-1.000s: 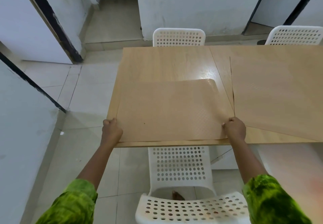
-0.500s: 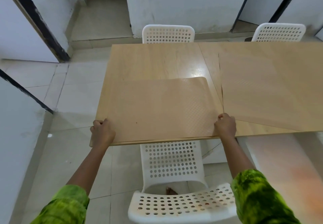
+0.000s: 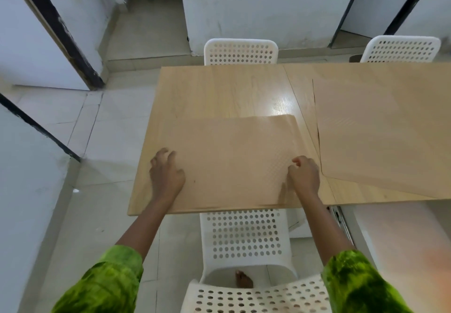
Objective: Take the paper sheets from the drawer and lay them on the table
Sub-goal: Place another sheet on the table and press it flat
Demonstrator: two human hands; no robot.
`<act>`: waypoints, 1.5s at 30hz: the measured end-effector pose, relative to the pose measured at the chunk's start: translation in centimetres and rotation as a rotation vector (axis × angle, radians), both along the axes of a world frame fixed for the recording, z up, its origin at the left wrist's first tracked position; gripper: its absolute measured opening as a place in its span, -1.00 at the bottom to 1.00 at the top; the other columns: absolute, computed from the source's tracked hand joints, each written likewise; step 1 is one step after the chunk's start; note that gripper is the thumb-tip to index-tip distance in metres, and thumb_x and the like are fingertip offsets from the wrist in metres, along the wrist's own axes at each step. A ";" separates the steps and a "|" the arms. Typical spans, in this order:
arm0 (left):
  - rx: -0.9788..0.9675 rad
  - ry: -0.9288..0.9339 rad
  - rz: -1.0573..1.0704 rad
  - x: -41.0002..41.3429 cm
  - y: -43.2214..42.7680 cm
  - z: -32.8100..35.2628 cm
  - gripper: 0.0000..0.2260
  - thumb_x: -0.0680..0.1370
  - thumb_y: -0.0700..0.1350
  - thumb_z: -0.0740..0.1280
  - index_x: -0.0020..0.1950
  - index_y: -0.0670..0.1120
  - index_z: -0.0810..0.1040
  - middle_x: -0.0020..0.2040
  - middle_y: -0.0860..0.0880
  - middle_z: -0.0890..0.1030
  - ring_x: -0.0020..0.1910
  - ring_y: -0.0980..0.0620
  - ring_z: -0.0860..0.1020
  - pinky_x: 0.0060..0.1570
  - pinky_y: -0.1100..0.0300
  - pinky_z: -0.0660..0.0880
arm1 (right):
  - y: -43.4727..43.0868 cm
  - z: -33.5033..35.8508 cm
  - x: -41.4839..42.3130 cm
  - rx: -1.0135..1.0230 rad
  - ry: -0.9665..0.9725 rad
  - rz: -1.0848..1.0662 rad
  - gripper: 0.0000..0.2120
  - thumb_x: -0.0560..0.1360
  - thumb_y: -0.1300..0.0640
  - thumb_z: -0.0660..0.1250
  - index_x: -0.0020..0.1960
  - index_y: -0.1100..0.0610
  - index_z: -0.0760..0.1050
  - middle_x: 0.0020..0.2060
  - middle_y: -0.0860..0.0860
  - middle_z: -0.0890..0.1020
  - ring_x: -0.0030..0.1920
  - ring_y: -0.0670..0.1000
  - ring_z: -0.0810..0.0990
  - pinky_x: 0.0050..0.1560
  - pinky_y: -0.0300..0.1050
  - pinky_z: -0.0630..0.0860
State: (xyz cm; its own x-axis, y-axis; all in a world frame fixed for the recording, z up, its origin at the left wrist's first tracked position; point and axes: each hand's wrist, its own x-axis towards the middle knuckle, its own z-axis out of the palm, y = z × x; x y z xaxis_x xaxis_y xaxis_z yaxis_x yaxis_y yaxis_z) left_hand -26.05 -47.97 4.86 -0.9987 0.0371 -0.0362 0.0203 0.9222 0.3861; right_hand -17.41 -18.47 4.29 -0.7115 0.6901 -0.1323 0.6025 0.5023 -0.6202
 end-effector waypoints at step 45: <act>-0.292 0.016 -0.354 0.8 5.8 -5.9 -0.44 0.54 0.23 -0.21 0.53 0.12 0.00 0.57 0.01 0.02 0.55 -0.01 -0.03 0.47 -0.02 -0.13 | -5.9 -4.3 -2.4 0.343 -0.233 0.624 -0.28 0.43 -0.18 -0.40 0.52 0.10 -0.23 0.53 0.03 -0.19 0.53 0.00 -0.23 0.45 -0.03 -0.31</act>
